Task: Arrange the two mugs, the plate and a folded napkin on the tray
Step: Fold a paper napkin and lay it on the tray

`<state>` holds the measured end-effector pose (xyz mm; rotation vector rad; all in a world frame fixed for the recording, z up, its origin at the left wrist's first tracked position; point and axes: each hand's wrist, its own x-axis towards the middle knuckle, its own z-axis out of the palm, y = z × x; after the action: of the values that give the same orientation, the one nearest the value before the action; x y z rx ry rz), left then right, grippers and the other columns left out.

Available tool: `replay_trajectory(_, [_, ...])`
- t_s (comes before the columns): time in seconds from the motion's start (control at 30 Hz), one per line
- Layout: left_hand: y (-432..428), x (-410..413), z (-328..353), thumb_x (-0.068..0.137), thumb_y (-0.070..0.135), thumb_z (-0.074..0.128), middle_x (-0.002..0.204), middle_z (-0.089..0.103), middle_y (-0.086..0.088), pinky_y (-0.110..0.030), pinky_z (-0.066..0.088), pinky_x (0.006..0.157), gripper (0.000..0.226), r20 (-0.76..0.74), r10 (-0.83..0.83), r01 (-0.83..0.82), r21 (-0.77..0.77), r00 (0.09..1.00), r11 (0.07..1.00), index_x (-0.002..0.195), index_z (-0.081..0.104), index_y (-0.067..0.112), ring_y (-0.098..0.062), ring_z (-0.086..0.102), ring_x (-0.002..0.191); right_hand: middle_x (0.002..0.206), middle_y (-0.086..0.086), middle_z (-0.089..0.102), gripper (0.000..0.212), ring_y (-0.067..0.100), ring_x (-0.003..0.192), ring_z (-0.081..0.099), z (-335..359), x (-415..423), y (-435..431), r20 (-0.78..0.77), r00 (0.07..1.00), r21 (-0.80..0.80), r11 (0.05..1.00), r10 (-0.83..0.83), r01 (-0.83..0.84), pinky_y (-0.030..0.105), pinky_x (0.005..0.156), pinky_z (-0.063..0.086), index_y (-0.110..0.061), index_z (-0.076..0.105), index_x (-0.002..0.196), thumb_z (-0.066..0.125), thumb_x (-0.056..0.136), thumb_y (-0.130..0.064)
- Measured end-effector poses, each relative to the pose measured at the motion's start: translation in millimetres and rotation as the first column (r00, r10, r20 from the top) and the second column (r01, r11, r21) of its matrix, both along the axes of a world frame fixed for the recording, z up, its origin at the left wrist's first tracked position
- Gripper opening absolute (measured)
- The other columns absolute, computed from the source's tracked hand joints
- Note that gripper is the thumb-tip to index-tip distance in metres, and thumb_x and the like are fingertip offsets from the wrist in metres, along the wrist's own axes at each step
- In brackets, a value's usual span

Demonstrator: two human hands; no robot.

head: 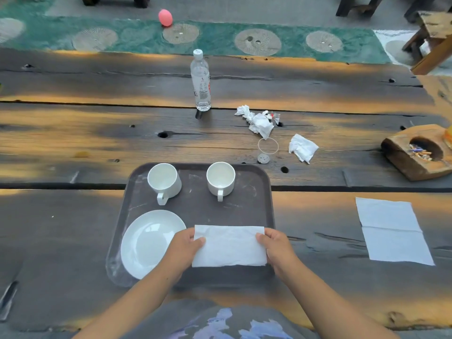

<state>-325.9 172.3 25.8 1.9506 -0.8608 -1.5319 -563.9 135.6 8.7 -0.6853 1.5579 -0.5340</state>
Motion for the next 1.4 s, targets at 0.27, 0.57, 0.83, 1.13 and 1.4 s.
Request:
replay_trajectory(0.27, [-16, 20, -16, 0.092, 0.001, 0.056, 0.092, 0.077, -0.003, -0.037, 0.058, 0.081, 0.021, 0.008, -0.046, 0.045, 0.091, 0.999, 0.995, 0.094, 0.075, 0.009, -0.024, 0.073, 0.085, 0.085, 0.004, 0.078, 0.024, 0.020, 0.074, 0.070, -18, 20, -9, -0.098, 0.994, 0.069, 0.997, 0.042, -0.035, 0.033, 0.069, 0.054, -0.009, 0.075, 0.089, 0.054, 0.101, -0.008])
replay_trajectory(0.57, [-28, 16, -37, 0.085, 0.005, 0.052, 0.079, 0.055, -0.008, -0.032, 0.036, 0.067, 0.009, 0.160, -0.169, 0.138, 0.188, 0.973, 0.972, 0.083, 0.061, 0.004, -0.019, 0.046, 0.071, 0.096, 0.010, 0.078, 0.021, 0.033, 0.094, 0.073, -32, 23, -19, -0.183, 0.975, 0.123, 0.986, 0.130, -0.108, 0.049, 0.085, 0.060, -0.010, 0.074, 0.090, 0.056, 0.100, -0.013])
replay_trajectory(0.83, [-32, 13, -41, 0.085, 0.007, 0.052, 0.074, 0.053, -0.008, -0.032, 0.035, 0.065, 0.013, 0.222, -0.161, 0.116, 0.201, 0.962, 0.973, 0.082, 0.056, -0.005, -0.022, 0.046, 0.069, 0.098, 0.015, 0.077, 0.020, 0.031, 0.093, 0.074, -34, 18, -24, -0.177, 0.970, 0.149, 0.979, 0.167, -0.141, 0.053, 0.088, 0.058, -0.007, 0.073, 0.092, 0.056, 0.100, -0.012])
replay_trajectory(1.13, [-29, 13, -45, 0.086, 0.007, 0.053, 0.078, 0.058, -0.015, -0.032, 0.038, 0.067, 0.018, 0.207, -0.147, 0.109, 0.185, 0.967, 0.977, 0.092, 0.060, -0.009, -0.022, 0.049, 0.070, 0.097, 0.018, 0.076, 0.019, 0.034, 0.091, 0.073, -34, 20, -29, -0.217, 0.954, 0.160, 0.972, 0.207, -0.174, 0.046, 0.082, 0.059, -0.002, 0.071, 0.092, 0.056, 0.098, -0.013])
replay_trajectory(1.4, [-29, 14, -44, 0.088, 0.010, 0.055, 0.097, 0.072, -0.017, -0.041, 0.055, 0.076, 0.019, 0.198, -0.165, 0.129, 0.182, 0.966, 0.975, 0.100, 0.067, 0.002, -0.036, 0.068, 0.093, 0.092, 0.010, 0.075, 0.018, 0.031, 0.086, 0.072, -27, 19, -31, -0.238, 0.929, 0.148, 0.956, 0.284, -0.255, 0.046, 0.082, 0.059, -0.005, 0.068, 0.089, 0.056, 0.098, -0.014])
